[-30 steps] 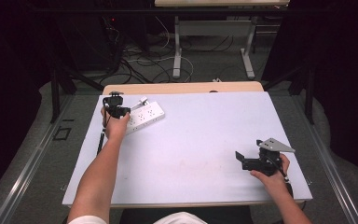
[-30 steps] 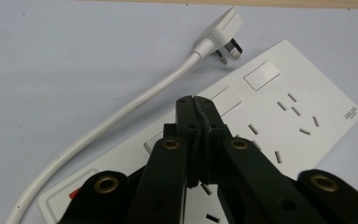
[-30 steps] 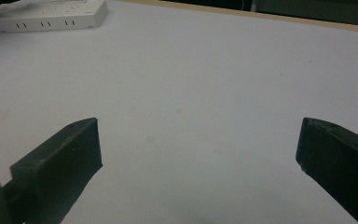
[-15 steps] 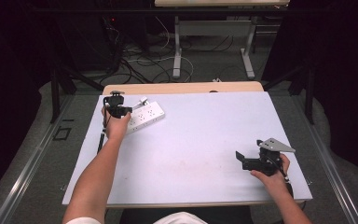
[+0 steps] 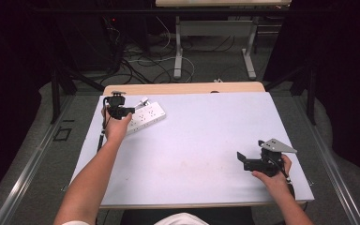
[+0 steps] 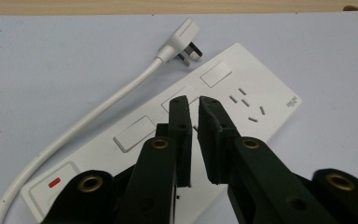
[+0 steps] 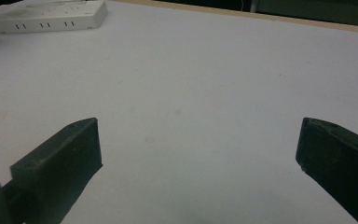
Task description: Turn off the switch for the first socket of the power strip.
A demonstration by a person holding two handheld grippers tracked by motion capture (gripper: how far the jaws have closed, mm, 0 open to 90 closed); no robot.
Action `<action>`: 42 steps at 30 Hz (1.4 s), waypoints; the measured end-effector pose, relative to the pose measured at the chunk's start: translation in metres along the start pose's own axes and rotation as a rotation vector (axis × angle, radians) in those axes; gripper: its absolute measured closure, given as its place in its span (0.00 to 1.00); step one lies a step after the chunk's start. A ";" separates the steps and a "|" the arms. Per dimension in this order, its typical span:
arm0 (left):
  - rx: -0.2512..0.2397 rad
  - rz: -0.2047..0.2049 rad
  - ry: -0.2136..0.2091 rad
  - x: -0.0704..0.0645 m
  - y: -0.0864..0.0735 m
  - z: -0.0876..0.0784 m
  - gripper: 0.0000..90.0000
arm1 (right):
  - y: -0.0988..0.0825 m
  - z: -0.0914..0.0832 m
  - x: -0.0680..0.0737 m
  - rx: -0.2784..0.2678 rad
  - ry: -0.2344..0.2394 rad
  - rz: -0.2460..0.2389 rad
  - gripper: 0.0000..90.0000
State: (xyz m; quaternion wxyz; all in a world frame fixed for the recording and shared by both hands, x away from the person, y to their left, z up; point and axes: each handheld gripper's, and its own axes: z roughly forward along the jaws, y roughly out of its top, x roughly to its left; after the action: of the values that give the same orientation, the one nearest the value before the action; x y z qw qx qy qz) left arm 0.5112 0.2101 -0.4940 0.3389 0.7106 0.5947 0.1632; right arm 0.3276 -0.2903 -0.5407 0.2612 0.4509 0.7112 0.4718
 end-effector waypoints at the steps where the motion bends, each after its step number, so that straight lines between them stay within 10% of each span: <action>1: 0.001 0.007 -0.005 -0.001 0.000 -0.002 0.92 | 0.000 0.000 0.000 -0.001 -0.001 0.000 0.00; 42: -0.131 0.137 -0.222 -0.055 -0.016 -0.062 0.55 | 0.001 -0.003 0.001 -0.006 -0.005 -0.011 0.00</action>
State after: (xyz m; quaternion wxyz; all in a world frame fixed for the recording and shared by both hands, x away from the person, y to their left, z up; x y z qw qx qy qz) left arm 0.4473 0.1766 -0.4513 0.4365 0.7394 0.4917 0.1447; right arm 0.3253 -0.2908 -0.5381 0.2669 0.4476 0.7116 0.4712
